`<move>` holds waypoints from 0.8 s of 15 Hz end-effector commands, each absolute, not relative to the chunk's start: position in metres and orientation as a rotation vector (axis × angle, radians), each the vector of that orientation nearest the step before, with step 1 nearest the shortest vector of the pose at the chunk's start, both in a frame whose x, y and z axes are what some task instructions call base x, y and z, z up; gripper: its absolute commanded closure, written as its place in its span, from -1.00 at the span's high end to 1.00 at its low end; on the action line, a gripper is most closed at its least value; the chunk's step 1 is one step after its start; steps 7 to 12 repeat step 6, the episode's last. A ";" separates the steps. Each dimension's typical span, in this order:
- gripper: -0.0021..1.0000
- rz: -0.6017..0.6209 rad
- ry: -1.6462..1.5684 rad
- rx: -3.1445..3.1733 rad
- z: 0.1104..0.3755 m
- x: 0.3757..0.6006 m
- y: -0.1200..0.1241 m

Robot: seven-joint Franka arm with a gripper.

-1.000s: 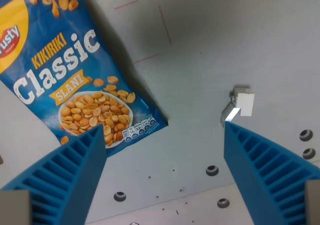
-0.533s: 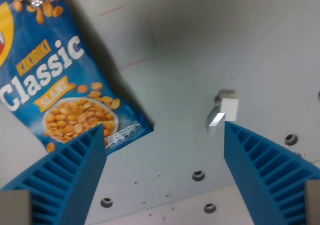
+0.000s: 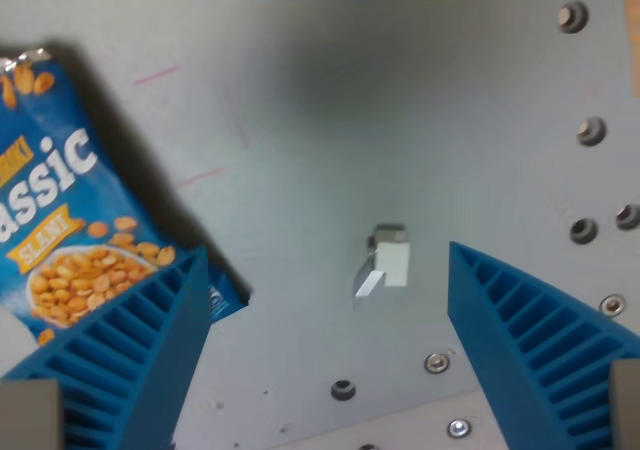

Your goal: Move in base negative y

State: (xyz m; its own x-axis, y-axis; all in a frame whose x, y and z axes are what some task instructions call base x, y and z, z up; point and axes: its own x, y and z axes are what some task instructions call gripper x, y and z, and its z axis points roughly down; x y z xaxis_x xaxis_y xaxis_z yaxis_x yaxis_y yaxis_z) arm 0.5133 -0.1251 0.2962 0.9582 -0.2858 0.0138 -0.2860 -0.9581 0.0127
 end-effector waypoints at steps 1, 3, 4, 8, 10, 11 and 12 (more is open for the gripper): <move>1.00 -0.010 -0.432 3.107 0.298 0.522 -0.142; 1.00 -0.010 -0.432 3.107 0.297 0.525 -0.153; 1.00 -0.010 -0.432 3.107 0.297 0.526 -0.159; 1.00 -0.010 -0.432 3.107 0.297 0.529 -0.170; 1.00 -0.010 -0.432 3.107 0.297 0.529 -0.170; 1.00 -0.010 -0.432 3.107 0.297 0.529 -0.170; 1.00 -0.010 -0.432 3.107 0.297 0.529 -0.170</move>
